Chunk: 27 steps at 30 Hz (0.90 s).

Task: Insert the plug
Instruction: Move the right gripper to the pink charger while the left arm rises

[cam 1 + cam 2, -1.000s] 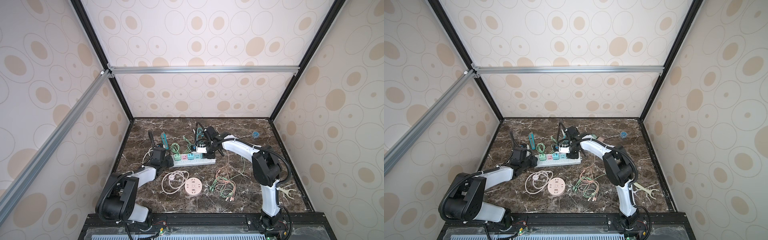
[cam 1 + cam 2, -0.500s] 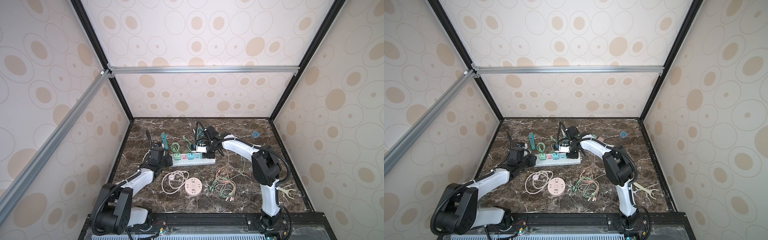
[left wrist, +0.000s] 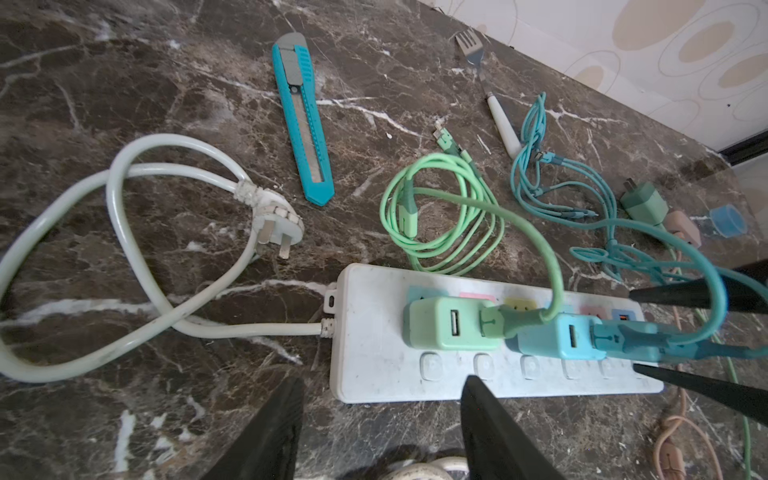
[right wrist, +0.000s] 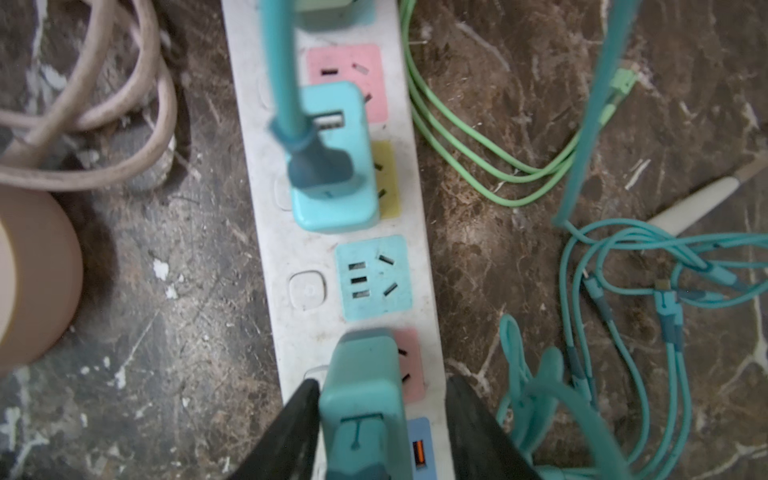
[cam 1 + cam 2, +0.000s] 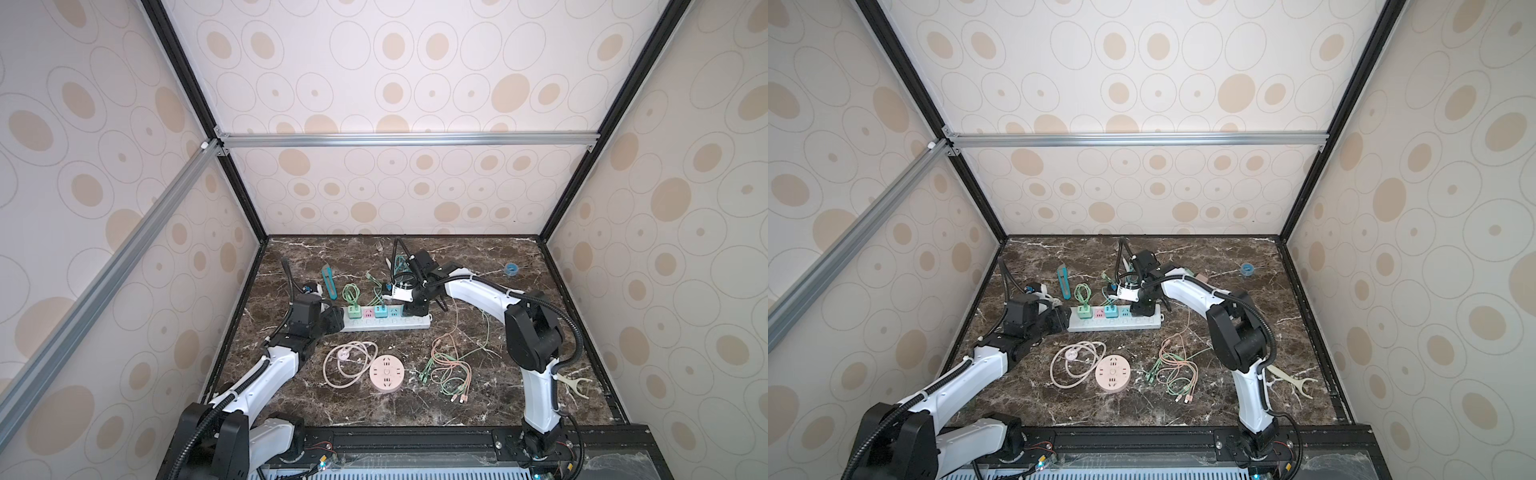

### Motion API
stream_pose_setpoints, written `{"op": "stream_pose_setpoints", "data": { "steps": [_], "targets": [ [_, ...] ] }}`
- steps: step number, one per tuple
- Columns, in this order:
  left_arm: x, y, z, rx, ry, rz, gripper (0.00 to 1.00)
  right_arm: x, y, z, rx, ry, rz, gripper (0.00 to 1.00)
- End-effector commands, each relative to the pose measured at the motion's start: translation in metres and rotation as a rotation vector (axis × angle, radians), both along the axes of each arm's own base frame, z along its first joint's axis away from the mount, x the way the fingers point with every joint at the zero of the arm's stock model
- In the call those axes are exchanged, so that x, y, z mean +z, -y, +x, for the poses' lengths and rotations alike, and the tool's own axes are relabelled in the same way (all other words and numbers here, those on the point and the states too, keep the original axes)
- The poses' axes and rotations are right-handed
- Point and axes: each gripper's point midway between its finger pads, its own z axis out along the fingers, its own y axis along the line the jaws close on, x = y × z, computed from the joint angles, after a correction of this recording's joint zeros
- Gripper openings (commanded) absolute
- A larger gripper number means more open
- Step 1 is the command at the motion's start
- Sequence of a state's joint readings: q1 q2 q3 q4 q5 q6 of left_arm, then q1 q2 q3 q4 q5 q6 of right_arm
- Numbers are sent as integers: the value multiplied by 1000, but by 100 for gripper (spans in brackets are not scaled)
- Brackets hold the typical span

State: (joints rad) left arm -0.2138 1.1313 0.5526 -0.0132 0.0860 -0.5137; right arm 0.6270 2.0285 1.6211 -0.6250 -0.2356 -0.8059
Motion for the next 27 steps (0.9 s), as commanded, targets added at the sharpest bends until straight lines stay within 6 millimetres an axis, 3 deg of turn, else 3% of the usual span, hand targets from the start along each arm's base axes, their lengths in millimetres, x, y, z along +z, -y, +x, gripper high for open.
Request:
{"op": "stream_pose_setpoints", "data": {
  "steps": [1,8,13,17,20,22,27],
  "targets": [
    [18,-5,3,11,30,16,65,41,-4,-4,-20,40,99,57],
    [20,-4,2,7,36,13,69,67,2,-17,-86,48,210,64],
    [28,-4,1,0,63,13,73,82,15,-28,-168,46,330,66],
    [38,-4,-1,-6,105,5,77,102,32,-24,-275,31,442,67],
    [42,-3,-3,-10,123,3,79,113,52,-7,-415,75,490,67],
    [43,-2,-3,-20,128,2,79,116,78,21,-611,158,481,71],
    [46,2,-3,-43,141,-7,79,103,138,66,-1009,231,380,72]
  ]
}}
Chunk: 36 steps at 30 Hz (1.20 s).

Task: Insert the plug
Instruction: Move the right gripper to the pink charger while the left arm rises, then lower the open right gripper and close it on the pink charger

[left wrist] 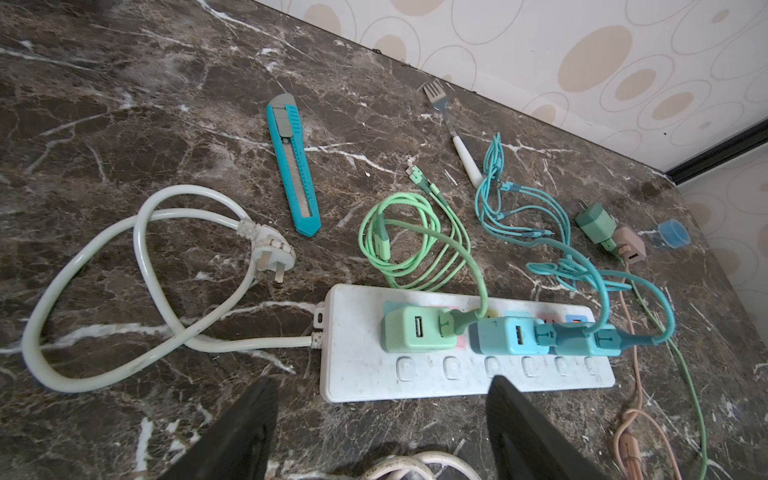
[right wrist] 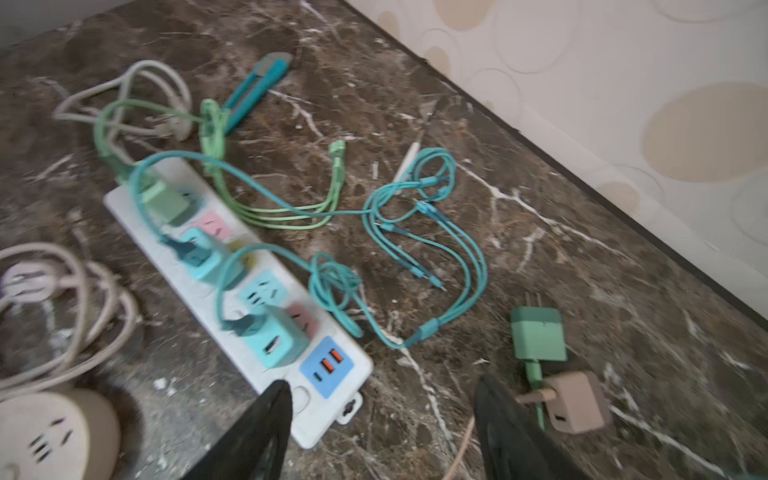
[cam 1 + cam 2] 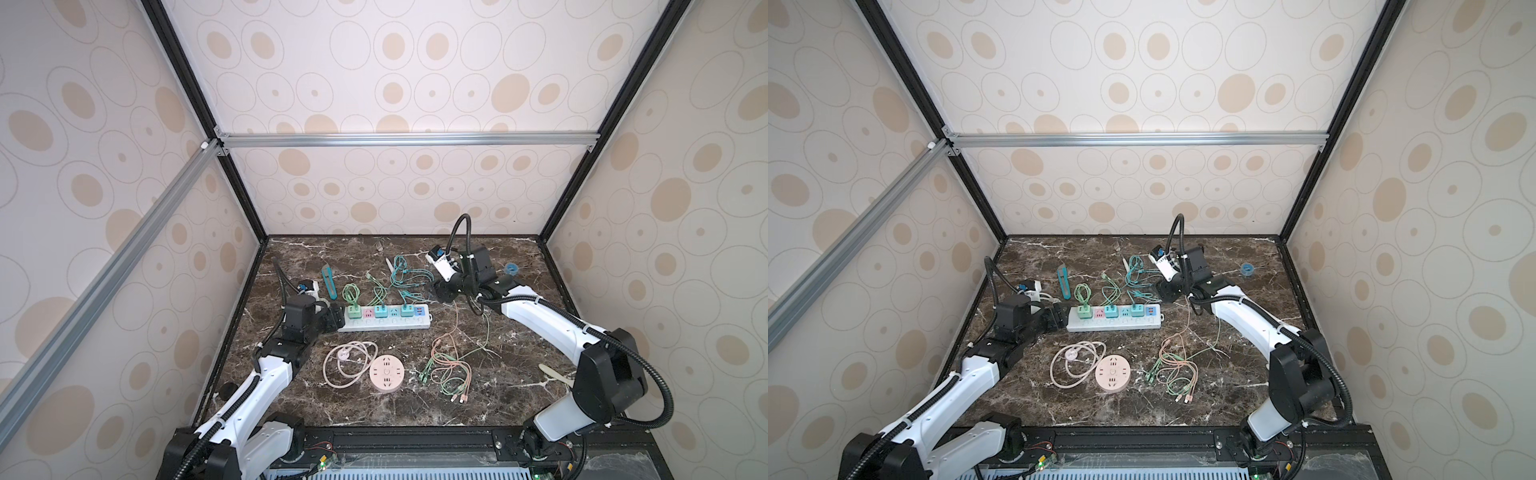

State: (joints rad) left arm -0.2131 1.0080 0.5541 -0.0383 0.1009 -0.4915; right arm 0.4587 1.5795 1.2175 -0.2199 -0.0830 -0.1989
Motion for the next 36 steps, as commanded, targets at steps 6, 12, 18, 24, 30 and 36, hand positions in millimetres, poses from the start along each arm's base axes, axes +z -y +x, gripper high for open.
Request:
{"op": "stream_pose_setpoints", "data": {
  "steps": [6,12,18,24,30,36],
  "targets": [
    [17,1,0,-24,59,3,79,-16,82,55,-614,-34,113,72],
    [18,1,-3,-23,66,-2,80,-41,105,69,-787,-80,103,71],
    [19,1,-3,-25,69,-4,80,-64,122,85,-895,-139,136,71],
    [20,1,-4,-23,72,-7,80,-94,141,92,-970,-210,191,71],
    [20,1,-3,-25,72,-7,80,-115,139,94,-967,-268,217,70],
    [20,1,-4,-26,73,-6,80,-130,134,100,-958,-311,256,70]
  ]
}}
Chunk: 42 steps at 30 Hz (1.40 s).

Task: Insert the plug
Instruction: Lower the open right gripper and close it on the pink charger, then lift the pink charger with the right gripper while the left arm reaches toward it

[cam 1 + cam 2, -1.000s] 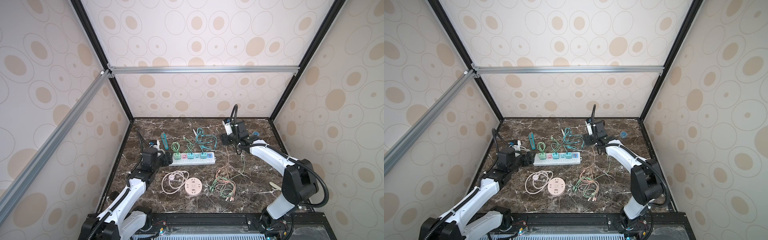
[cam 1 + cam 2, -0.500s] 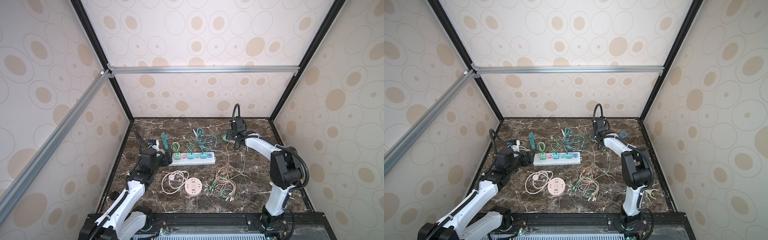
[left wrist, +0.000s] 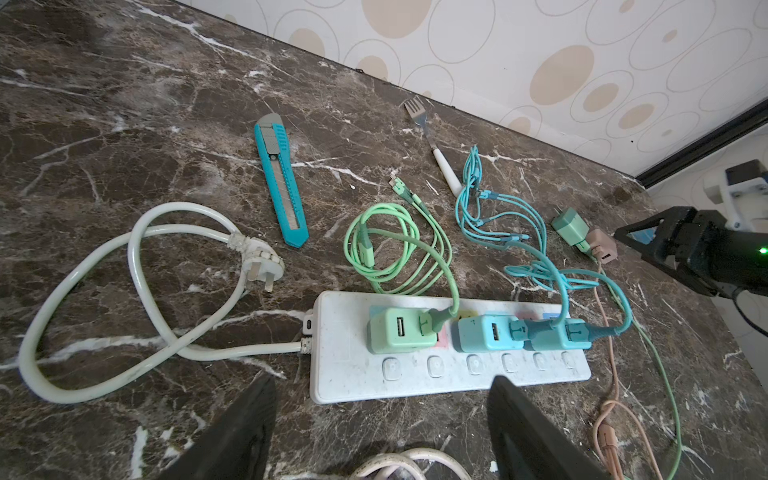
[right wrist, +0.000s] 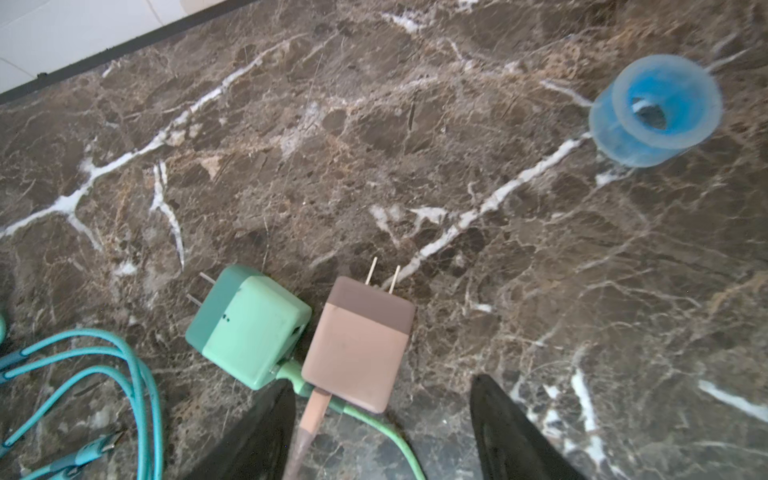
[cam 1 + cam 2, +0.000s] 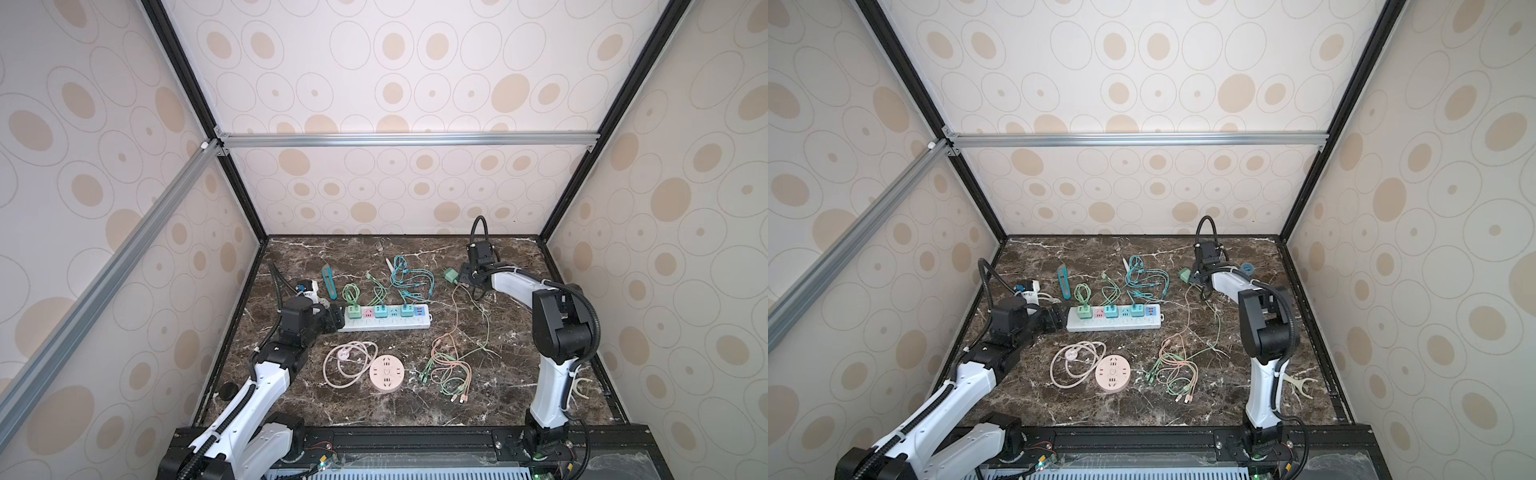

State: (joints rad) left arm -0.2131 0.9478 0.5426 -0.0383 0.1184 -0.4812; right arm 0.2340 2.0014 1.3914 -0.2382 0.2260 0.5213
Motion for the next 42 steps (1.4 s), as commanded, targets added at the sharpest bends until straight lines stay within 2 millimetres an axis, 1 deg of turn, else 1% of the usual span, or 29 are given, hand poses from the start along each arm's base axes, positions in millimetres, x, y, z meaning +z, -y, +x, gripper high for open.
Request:
{"op": "stream_pose_setpoints", "data": {
  "steps": [1,12,20,28,33,36,41,42],
  "targets": [
    [7,-1,2,-4,24,6,80,-6,-5,8,-14,1,61,70],
    [8,-2,2,-2,25,10,80,-24,-3,18,-20,-25,80,65],
    [7,-2,1,-1,23,11,80,-34,-1,22,-19,-45,80,64],
    [9,-2,1,-1,25,10,80,-39,-2,22,5,-59,92,56],
    [10,0,1,-12,28,6,80,-32,-3,22,41,-41,100,48],
    [12,2,1,-23,32,-2,80,-23,-6,22,84,-17,102,44],
    [17,8,3,-51,37,-15,80,7,-14,21,194,51,87,40],
    [18,10,3,-60,40,-20,80,15,-17,20,226,74,86,40]
  ]
}}
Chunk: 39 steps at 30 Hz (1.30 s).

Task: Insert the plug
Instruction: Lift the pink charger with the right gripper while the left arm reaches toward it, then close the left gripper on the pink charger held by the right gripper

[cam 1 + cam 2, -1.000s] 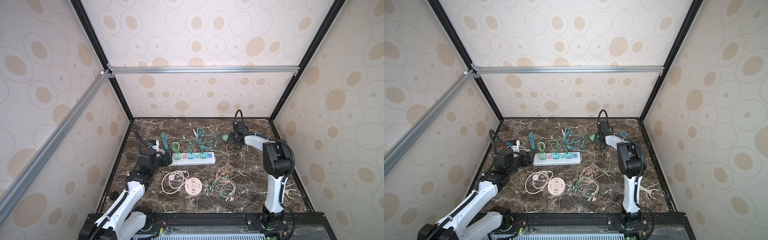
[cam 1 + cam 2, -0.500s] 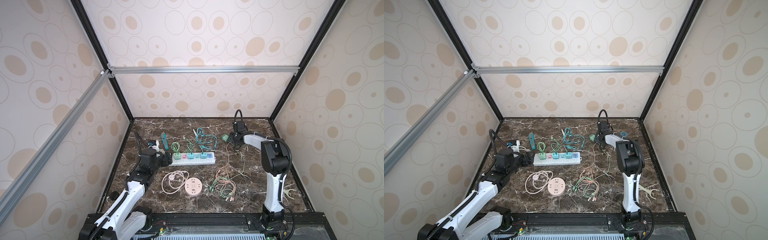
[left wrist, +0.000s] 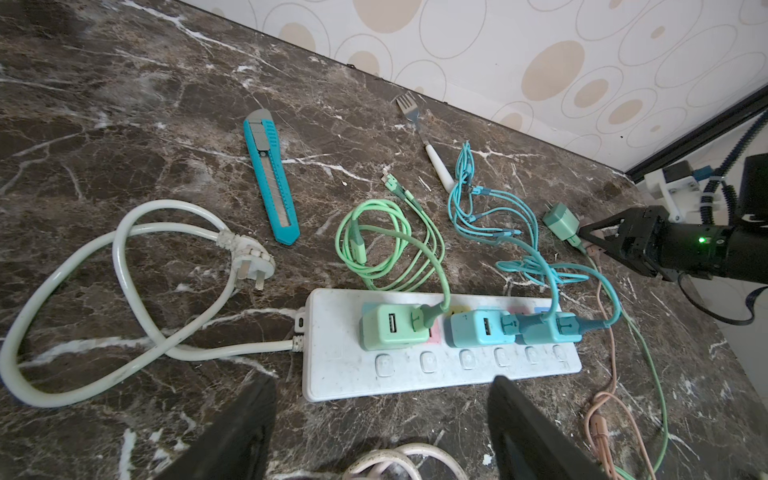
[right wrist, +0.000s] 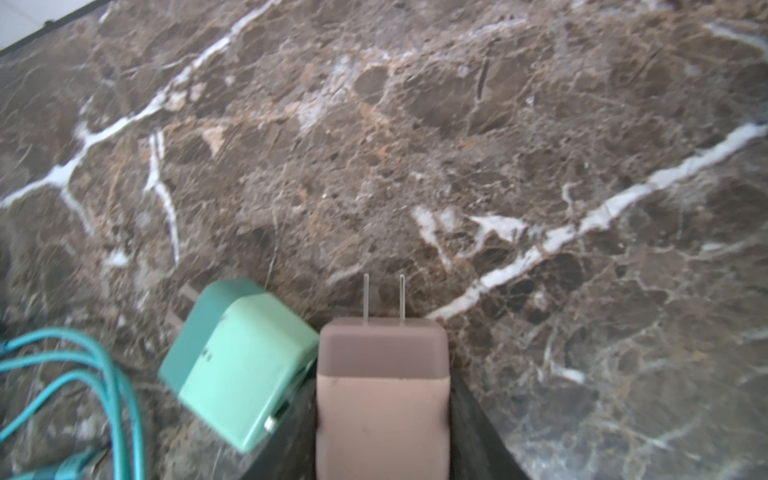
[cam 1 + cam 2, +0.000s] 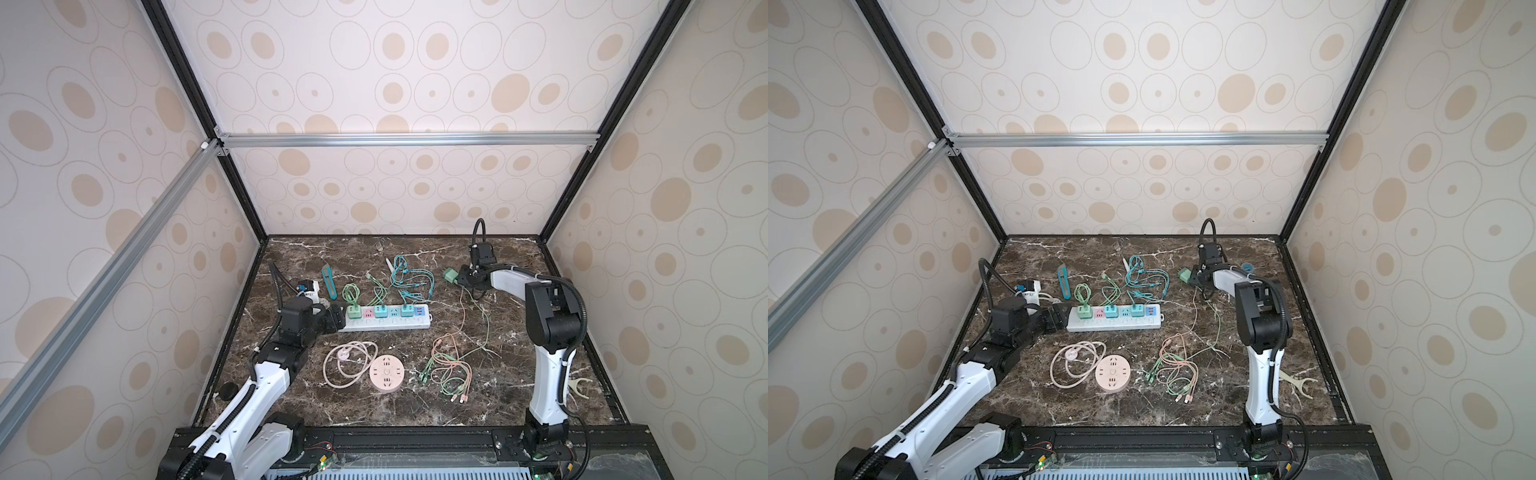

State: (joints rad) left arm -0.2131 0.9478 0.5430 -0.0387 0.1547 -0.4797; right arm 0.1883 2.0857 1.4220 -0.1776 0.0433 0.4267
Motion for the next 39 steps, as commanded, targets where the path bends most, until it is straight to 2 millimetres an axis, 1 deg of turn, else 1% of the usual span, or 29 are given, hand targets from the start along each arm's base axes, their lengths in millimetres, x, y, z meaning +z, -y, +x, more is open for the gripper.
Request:
{"op": "stream_pose_setpoints", "data": {
  "steps": [1,3,5,8,10,12,15,18,20,21,26,29,33,35,39],
  "targets": [
    [20,7,5,-43,49,-12,80,50,-10,3,120,130,9,40],
    [24,14,5,-86,64,-27,80,68,-19,0,195,188,21,39],
    [28,25,4,-150,78,-49,81,89,-30,-4,292,265,37,39],
    [37,42,1,-241,100,-103,81,121,-46,-17,421,379,60,39],
    [41,47,1,-269,111,-124,81,139,-57,-28,508,443,68,39],
    [45,51,2,-285,117,-140,82,158,-74,-45,638,513,72,40],
    [51,62,1,-338,118,-182,83,178,-96,-70,801,619,13,40],
    [59,71,1,-384,124,-231,84,194,-114,-93,925,686,-14,40],
    [65,79,0,-425,132,-264,84,204,-121,-105,985,727,-28,40],
    [68,83,-1,-443,134,-278,84,209,-132,-116,1033,749,-34,40],
    [79,98,-5,-519,140,-315,85,222,-156,-147,1184,820,-116,40],
    [87,109,-11,-582,149,-341,85,228,-168,-160,1241,843,-157,39],
    [102,129,-26,-717,192,-392,85,230,-188,-178,1319,865,-219,40],
    [105,136,-33,-769,195,-409,85,230,-199,-187,1357,872,-258,39],
    [111,144,-42,-825,210,-421,86,228,-219,-204,1436,874,-323,39]
  ]
}}
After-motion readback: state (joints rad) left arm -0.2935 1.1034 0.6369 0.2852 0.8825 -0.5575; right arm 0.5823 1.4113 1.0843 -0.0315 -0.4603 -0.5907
